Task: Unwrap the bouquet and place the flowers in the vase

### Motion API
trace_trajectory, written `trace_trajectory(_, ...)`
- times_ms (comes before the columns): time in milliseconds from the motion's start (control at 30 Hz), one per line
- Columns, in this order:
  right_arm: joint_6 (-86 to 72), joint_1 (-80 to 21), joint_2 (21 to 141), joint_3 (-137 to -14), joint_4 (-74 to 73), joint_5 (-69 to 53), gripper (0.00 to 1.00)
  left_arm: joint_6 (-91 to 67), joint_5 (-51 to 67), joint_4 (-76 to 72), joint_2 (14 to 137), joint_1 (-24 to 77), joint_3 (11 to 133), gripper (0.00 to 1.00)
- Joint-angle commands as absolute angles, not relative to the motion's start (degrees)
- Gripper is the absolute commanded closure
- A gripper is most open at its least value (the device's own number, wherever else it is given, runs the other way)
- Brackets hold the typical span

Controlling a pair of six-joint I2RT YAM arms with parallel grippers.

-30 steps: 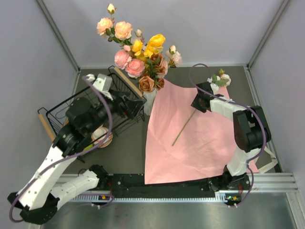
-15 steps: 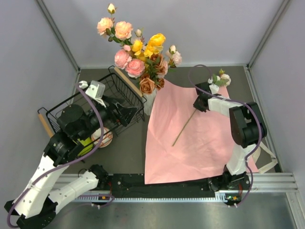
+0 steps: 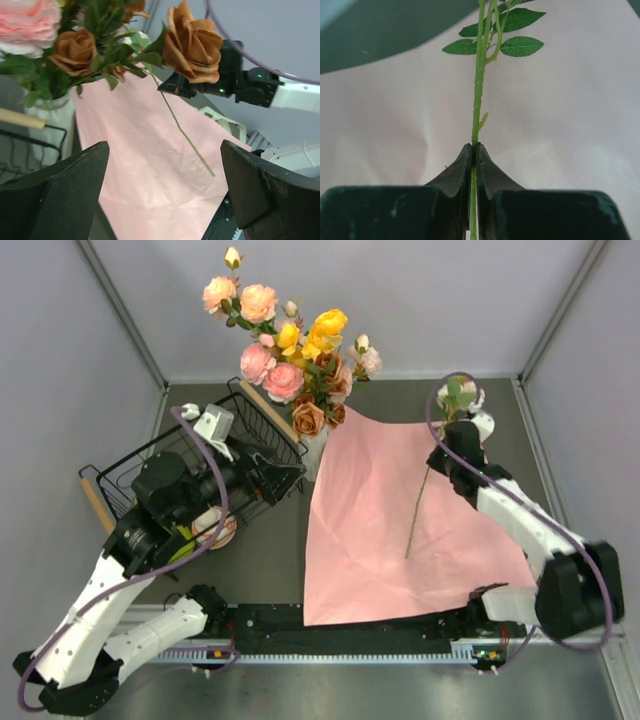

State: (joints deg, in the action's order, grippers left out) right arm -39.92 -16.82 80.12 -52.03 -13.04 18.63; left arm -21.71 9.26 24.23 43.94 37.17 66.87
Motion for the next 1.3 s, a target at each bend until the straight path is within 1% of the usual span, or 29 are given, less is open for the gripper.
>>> trace_trajectory(0, -34.11, -16.43, 61.12, -42.47, -3.26, 10.04, 1.0, -27.85, 20.1, 13.12, 47.72, 36.83, 63.64, 0.01)
trace_trajectory(33, -32.97, -16.44, 54.65, -40.62, -2.29, 6.19, 1.0, -29.08, 22.04, 10.92, 48.33, 36.91, 62.68, 0.01)
trace_trajectory(67, -32.61, -16.44, 50.75, -37.56, -1.33, 4.67, 1.0, -31.79, 24.06, 5.76, 49.91, 36.91, 60.93, 0.01)
trace_trajectory(100, -32.09, -16.44, 47.15, -36.05, -0.71, 3.01, 1.0, -33.56, 28.78, 3.45, 50.79, 36.83, 60.39, 0.01)
trace_trajectory(133, -31.04, -16.44, 40.06, -34.21, -0.7, 0.2, 1.0, -35.05, 31.09, 0.56, 51.84, 37.0, 59.77, 0.03)
trace_trajectory(167, -30.76, -16.35, 36.77, -33.58, -1.14, -1.65, 1.0, -37.77, 33.72, -2.43, 54.03, 37.26, 59.68, 0.05)
trace_trajectory(200, -30.41, -16.43, 33.61, -33.05, -1.75, -4.37, 1.0, -38.31, 35.23, -5.59, 55.18, 38.05, 60.03, 0.1)
trace_trajectory(233, -30.41, -16.44, 27.57, -32.52, -2.54, -5.53, 1.0, -38.23, 34.72, -5.8, 56.33, 40.49, 60.81, 0.12)
trace_trajectory(300, -30.67, -16.43, 22.35, -32.34, -4.38, -8.42, 1.0, -35.6, 32.18, -4.58, 59.49, 43.84, 64.32, 0.14)
trace_trajectory(333, -31.2, -16.35, 20.41, -32.43, -5.09, -8.96, 1.0, -34.9, 29.3, -3.96, 60.63, 46.9, 65.73, 0.13)
trace_trajectory(400, -31.46, -16.44, 15.66, -33.39, -6.85, -10.19, 1.0, -34.11, 27.08, -3.43, 64.32, 49.64, 69.6, 0.14)
trace_trajectory(467, -31.12, -16.44, 12.33, -34.36, -8.35, -12.74, 1.0, -32.27, 21.82, -3.52, 67.74, 53.77, 72.5, 0.11)
trace_trajectory(567, -30.85, -16.44, 9.5, -34.54, -8.61, -15.37, 1.0, -31.11, 13.49, -3.08, 72.31, 57.48, 76.45, 0.09)
trace_trajectory(700, -30.94, -16.44, 7.39, -35.07, -9.05, -20.37, 1.0, -31.11, 8.88, -2.38, 78.39, 57.83, 82.43, 0.09)
trace_trajectory(800, -31.03, -16.44, 6.68, -35.86, -9.4, -21.62, 1.0, -32.6, 11.41, -0.18, 84.18, 57.83, 89.02, 0.13)
trace_trajectory(833, -31.2, -16.44, 6.24, -36.21, -9.4, -21.71, 1.0, -33.3, 12.03, 1.56, 85.59, 57.83, 91.99, 0.16)
trace_trajectory(900, -31.03, -16.44, 5.89, -36.56, -9.93, -21.62, 1.0, -35.06, 13.53, 4.03, 88.67, 57.92, 93.95, 0.23)
trace_trajectory(1067, -30.06, -16.52, 5.63, -37.27, -10.55, -21.45, 1.0, -37.17, 12.3, 4.92, 90.26, 59.15, 94.13, 0.28)
trace_trajectory(1200, -29.36, -16.52, 5.89, -37.09, -10.63, -21.79, 1.0, -37.09, 12.66, 3.78, 90.96, 60.29, 93.43, 0.28)
trace_trajectory(1233, -29.18, -16.52, 6.06, -37.09, -10.55, -21.97, 1.0, -36.92, 12.74, 3.08, 91.14, 60.29, 93.34, 0.41)
trace_trajectory(1267, -29.09, -16.52, 6.15, -37.0, -10.55, -22.23, 1.0, -36.65, 12.48, 2.55, 90.97, 60.29, 93.17, 0.47)
